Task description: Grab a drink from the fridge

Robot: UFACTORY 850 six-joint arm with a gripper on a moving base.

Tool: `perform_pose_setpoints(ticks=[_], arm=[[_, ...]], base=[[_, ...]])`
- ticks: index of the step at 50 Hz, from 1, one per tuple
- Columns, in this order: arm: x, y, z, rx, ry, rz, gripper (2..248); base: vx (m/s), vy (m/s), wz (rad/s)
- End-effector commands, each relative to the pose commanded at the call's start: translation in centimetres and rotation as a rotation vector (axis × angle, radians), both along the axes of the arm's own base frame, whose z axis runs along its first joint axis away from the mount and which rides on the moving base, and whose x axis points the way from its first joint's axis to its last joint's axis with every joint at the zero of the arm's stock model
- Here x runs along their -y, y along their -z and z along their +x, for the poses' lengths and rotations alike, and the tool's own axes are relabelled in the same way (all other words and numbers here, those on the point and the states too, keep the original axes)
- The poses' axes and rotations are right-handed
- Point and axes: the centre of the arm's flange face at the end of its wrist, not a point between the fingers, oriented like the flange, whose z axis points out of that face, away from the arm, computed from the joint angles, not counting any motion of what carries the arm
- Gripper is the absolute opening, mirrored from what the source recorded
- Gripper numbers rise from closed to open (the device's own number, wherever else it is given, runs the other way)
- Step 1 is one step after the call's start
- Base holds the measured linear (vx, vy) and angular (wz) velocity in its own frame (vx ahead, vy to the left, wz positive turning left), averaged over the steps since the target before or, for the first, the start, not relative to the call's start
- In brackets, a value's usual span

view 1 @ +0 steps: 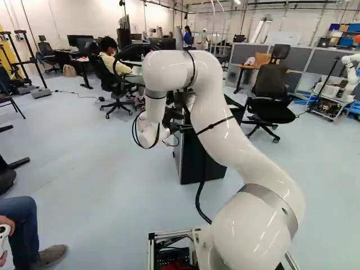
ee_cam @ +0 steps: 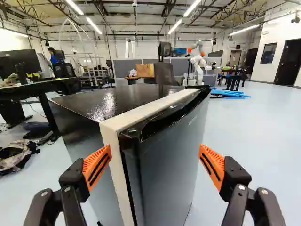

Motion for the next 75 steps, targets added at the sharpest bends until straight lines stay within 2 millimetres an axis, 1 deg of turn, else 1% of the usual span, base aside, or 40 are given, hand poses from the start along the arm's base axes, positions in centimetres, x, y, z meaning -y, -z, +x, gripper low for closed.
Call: perform_pose_setpoints(ticks=[10,22,75], arm=[[0.4,0.0,0.1,-0.001,0.007,0.0,247],[1.0,0.0,-0.4,-0.01,0.012,-0.005,247],[3.1,-0.3,-4.3,-0.07,0.016,-0.036,247]], base=[[0.0,0.0,0.0],[0.0,0.0,0.0],[0.0,0.0,0.0]])
